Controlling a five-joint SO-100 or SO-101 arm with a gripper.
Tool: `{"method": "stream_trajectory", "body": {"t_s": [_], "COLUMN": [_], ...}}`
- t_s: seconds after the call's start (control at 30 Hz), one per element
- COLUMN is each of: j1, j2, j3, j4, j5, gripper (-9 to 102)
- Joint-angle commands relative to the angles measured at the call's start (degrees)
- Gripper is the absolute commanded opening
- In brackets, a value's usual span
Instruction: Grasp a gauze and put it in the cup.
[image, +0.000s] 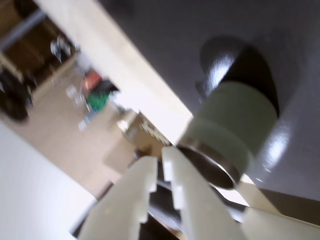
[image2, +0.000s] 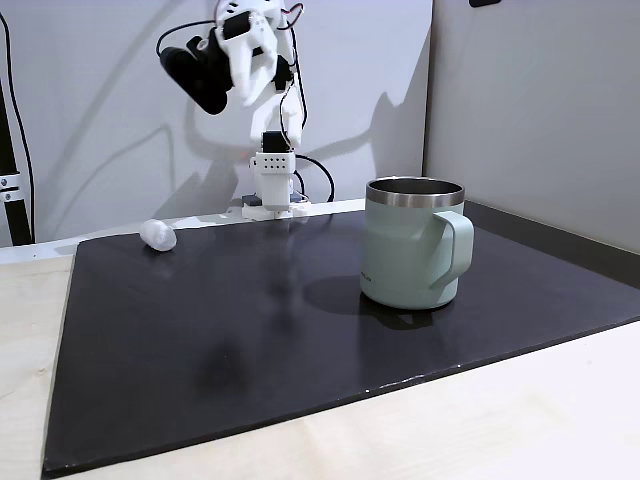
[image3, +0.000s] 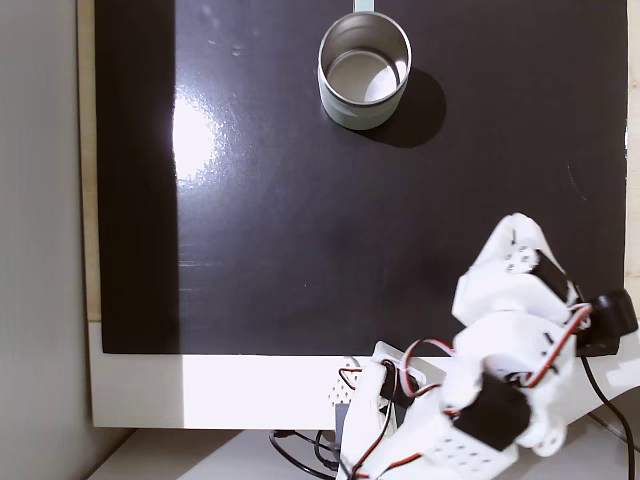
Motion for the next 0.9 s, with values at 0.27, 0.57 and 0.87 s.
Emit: {"method": "stream_trajectory", "body": {"t_s": [0.27,0.57,0.87], "j1": [15.91,27.07,31.2], "j2": [-18.02,-28.56,-36.74], "j3": [-21.09,-26.19,-31.38], "j4": [14.68,18.28,19.07], "j5": [4.57,2.81,1.49], "gripper": [0,0,0]}}
